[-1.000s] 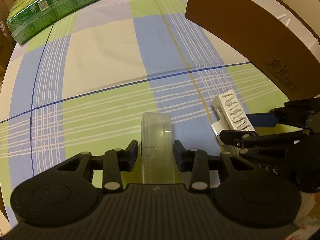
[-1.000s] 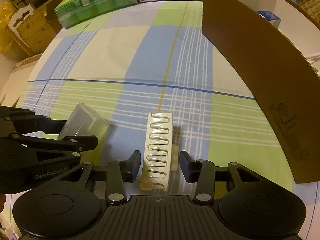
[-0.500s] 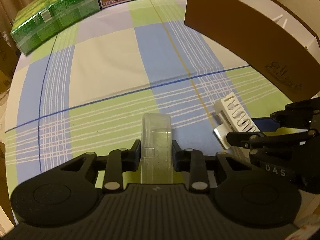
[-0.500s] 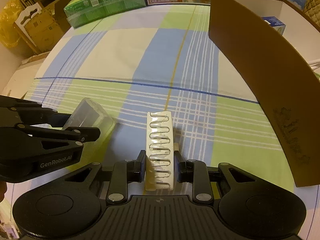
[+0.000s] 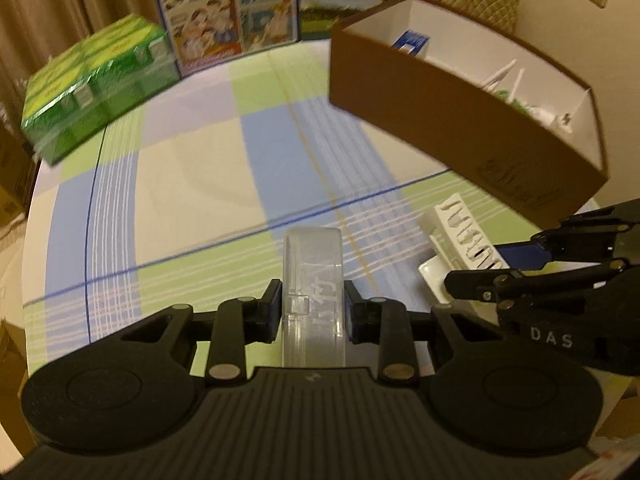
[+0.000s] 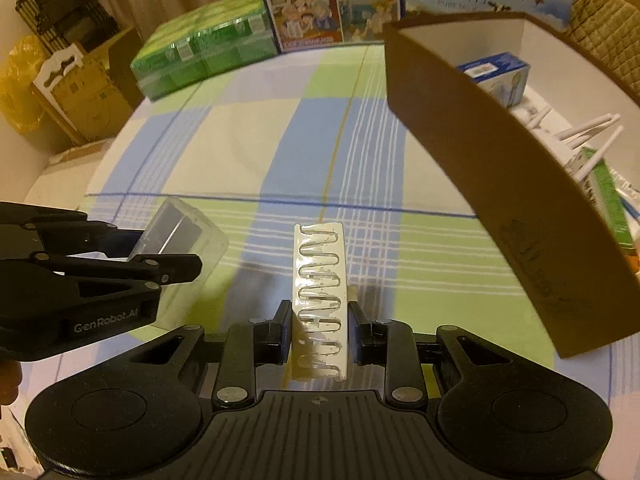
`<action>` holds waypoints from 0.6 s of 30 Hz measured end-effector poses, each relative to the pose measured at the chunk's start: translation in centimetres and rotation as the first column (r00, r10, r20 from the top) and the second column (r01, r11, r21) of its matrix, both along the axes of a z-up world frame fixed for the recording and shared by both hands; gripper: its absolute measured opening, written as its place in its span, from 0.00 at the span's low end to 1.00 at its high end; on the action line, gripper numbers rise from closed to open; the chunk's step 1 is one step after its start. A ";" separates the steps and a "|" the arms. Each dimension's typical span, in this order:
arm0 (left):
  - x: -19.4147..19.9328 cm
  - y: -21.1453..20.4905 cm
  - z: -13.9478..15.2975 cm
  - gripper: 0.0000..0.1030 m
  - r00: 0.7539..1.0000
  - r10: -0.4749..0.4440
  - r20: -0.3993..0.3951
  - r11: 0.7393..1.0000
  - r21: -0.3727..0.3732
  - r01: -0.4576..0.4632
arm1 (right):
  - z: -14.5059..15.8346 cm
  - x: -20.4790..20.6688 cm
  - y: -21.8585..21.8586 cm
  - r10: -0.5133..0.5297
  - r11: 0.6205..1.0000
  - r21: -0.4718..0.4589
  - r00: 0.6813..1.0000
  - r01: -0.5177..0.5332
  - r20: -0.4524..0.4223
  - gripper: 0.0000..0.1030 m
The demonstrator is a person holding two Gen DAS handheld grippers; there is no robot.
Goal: Organize rigid objects
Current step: 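Carry the clear case and white holder over the cardboard box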
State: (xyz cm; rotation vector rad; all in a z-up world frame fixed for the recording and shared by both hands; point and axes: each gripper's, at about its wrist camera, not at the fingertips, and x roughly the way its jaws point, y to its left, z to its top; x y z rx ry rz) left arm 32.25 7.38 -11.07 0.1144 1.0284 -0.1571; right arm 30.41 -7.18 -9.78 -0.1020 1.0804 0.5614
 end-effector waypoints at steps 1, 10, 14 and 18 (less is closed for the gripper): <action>0.0 -0.4 0.4 0.26 1.000 -0.008 0.008 1.000 0.000 0.008 | 0.4 -0.1 -0.3 -0.004 1.000 0.001 1.000 0.004 0.007 0.24; 0.6 -4.9 3.6 0.26 0.990 -0.105 0.089 0.994 -0.003 0.106 | 4.2 -0.2 -3.8 -0.068 0.997 0.036 0.995 0.066 0.067 0.24; 1.2 -7.2 4.6 0.26 0.982 -0.150 0.117 0.988 -0.004 0.151 | 5.8 0.0 -5.7 -0.108 0.993 0.051 0.990 0.103 0.095 0.24; 2.5 -9.6 5.4 0.26 0.971 -0.188 0.147 0.982 -0.008 0.191 | 7.3 0.9 -8.2 -0.165 0.985 0.068 0.978 0.157 0.125 0.24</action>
